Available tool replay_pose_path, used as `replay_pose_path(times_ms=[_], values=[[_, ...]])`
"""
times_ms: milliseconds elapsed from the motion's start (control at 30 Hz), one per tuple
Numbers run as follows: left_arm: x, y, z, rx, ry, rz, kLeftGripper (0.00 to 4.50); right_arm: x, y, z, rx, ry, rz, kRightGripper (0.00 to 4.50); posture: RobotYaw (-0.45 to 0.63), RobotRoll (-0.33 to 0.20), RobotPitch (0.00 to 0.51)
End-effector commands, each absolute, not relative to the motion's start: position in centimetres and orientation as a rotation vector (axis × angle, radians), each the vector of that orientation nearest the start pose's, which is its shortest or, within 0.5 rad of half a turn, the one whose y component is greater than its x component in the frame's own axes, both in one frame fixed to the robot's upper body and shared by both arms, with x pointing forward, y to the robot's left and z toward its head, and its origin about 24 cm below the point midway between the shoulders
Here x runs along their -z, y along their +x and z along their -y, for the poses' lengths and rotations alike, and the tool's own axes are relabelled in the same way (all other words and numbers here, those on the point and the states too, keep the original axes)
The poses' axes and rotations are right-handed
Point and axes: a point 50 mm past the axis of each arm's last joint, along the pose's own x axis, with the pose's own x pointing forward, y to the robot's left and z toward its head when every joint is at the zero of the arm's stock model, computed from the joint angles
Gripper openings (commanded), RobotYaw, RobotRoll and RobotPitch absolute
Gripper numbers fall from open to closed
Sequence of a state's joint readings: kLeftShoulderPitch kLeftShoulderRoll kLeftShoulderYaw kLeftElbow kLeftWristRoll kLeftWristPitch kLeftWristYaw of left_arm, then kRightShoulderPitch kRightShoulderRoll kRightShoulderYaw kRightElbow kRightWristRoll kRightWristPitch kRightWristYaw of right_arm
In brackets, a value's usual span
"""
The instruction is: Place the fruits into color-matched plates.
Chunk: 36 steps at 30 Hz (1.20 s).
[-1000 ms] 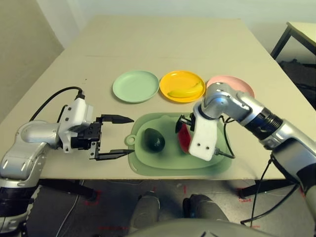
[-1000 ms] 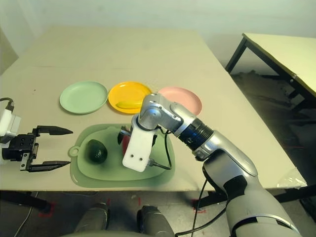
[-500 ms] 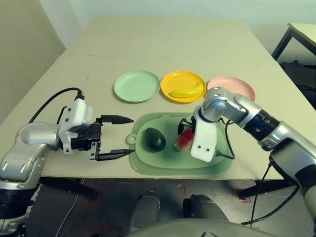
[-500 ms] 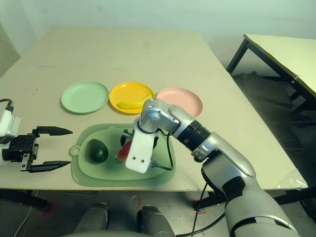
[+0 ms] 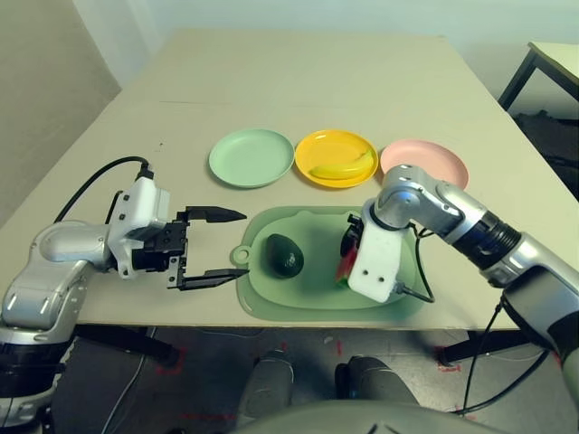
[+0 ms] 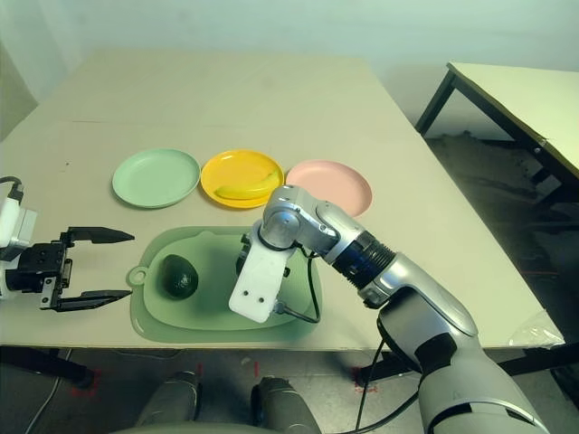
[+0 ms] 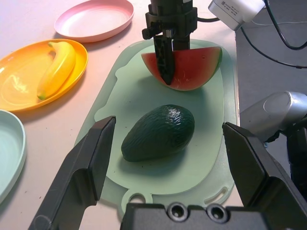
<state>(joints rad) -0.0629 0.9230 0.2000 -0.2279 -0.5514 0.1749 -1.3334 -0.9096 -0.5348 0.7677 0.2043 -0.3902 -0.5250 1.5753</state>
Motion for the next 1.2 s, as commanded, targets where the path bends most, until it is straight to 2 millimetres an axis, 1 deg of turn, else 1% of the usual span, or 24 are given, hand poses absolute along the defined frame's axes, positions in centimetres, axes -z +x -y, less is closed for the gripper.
replay_pose_path(times_ms=[33, 133, 233, 300, 433, 533, 600, 667, 733, 833, 867, 967, 1000, 1167, 1200], values=[[-16.7, 22.1, -24.5, 1.285, 0.454, -0.1, 4.5, -12.9, 28.3, 7.1, -2.042, -1.865, -0.106, 2.13, 0.15, 0.0, 0.084], [-16.6, 22.2, -24.5, 1.276, 0.441, -0.094, 4.5, -14.9, 29.7, 7.2, -1.964, -1.812, -0.133, 2.13, 0.14, 0.0, 0.08], [-16.4, 22.4, -24.4, 1.258, 0.428, -0.092, 4.5, -17.6, 31.9, 8.0, -1.818, -1.786, -0.174, 2.13, 0.14, 0.0, 0.078], [-16.4, 22.4, -24.3, 1.253, 0.422, -0.093, 4.5, -18.7, 32.7, 9.0, -1.769, -1.774, -0.209, 2.13, 0.14, 0.0, 0.078], [-16.5, 22.6, -24.1, 1.232, 0.413, -0.079, 4.5, -20.6, 34.2, 11.8, -1.646, -1.737, -0.299, 2.13, 0.14, 0.0, 0.078], [-16.5, 22.6, -24.0, 1.227, 0.412, -0.077, 4.5, -21.9, 35.7, 13.7, -1.512, -1.713, -0.343, 2.13, 0.13, 0.0, 0.077], [-16.5, 22.7, -24.1, 1.225, 0.414, -0.081, 4.5, -22.3, 36.7, 15.2, -1.412, -1.71, -0.382, 2.13, 0.13, 0.0, 0.076], [-16.4, 22.8, -24.2, 1.224, 0.415, -0.082, 4.5, -22.3, 37.7, 16.3, -1.304, -1.703, -0.4, 2.13, 0.12, 0.0, 0.075], [-16.4, 22.9, -24.1, 1.224, 0.416, -0.082, 4.5, -22.2, 38.5, 16.9, -1.214, -1.709, -0.4, 2.13, 0.12, 0.0, 0.075], [-16.4, 23.0, -23.9, 1.23, 0.416, -0.078, 4.5, -21.3, 39.4, 17.9, -1.105, -1.717, -0.43, 2.13, 0.12, 0.0, 0.075], [-16.4, 23.0, -23.8, 1.232, 0.417, -0.078, 4.5, -20.7, 39.6, 18.2, -1.076, -1.712, -0.449, 2.13, 0.12, 0.0, 0.075], [-16.4, 22.9, -23.8, 1.233, 0.417, -0.078, 4.5, -19.5, 39.8, 18.8, -1.039, -1.718, -0.48, 2.13, 0.12, 0.0, 0.075], [-16.4, 22.8, -24.0, 1.231, 0.42, -0.082, 4.5, -18.9, 39.9, 19.0, -1.031, -1.714, -0.5, 2.13, 0.14, 0.0, 0.084], [-16.5, 22.4, -24.4, 1.217, 0.424, -0.093, 4.5, -16.4, 39.7, 20.2, -0.999, -1.731, -0.586, 2.13, 0.14, 0.0, 0.084], [-16.5, 22.2, -24.5, 1.215, 0.425, -0.096, 4.5, -16.0, 39.6, 20.4, -0.997, -1.74, -0.599, 2.13, 0.16, 0.0, 0.093]])
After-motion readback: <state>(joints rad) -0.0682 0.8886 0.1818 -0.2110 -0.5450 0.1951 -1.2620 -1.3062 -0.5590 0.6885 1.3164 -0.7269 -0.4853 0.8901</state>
